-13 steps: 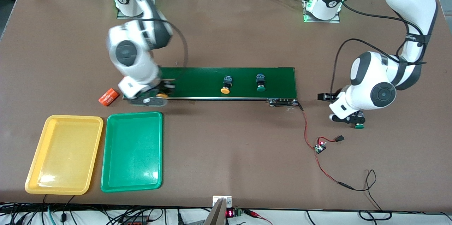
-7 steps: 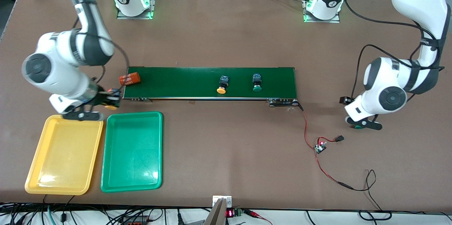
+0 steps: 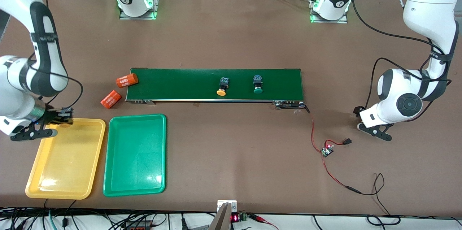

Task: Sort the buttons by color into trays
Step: 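Carry the button to the yellow tray while the left gripper grasps a button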

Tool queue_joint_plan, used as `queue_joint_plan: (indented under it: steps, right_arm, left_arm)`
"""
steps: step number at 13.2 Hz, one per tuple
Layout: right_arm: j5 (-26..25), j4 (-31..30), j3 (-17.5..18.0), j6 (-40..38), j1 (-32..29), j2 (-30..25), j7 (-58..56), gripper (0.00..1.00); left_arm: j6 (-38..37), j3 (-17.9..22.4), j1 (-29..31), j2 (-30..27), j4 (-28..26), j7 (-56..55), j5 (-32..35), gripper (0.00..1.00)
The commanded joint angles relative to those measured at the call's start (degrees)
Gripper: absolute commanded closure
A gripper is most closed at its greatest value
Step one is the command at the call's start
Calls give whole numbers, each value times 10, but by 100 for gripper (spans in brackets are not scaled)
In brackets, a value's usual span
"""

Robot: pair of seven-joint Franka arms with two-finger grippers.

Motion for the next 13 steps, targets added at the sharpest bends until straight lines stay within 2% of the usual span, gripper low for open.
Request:
queue_joint_plan:
  steps: [1, 2, 4, 6, 7, 9, 10, 11, 13]
  right_arm:
    - [-30, 35, -19, 52, 3, 54, -8, 99]
    - [-30, 52, -24, 53, 3, 70, -8, 99]
    - [-30, 65, -29, 79, 1, 94, -8, 99]
    - [-30, 65, -30, 107, -2, 109, -3, 91]
    - [-26, 65, -32, 110, 4, 113, 6, 86]
    - [-26, 63, -45, 110, 17, 113, 18, 54]
    - [-27, 60, -45, 111, 14, 114, 14, 16]
    - [-25, 57, -45, 112, 14, 113, 14, 0]
    - [-20, 38, -45, 110, 18, 98, 14, 0]
  left_arm:
    - [-2, 9, 0, 10, 7, 10, -7, 0]
    - [-2, 10, 1, 12, 7, 10, -7, 7]
    - [-2, 9, 2, 11, 8, 11, -7, 37]
    - [-3, 10, 2, 10, 9, 16, -7, 62]
    - [-3, 10, 2, 10, 10, 16, -7, 71]
    - [-4, 10, 2, 6, 11, 16, -7, 82]
    - [-13, 9, 0, -5, 11, 18, -4, 85]
    - [-39, 7, -4, -14, 14, 25, -5, 89]
    - [-109, -14, -7, -41, 15, 24, -7, 91]
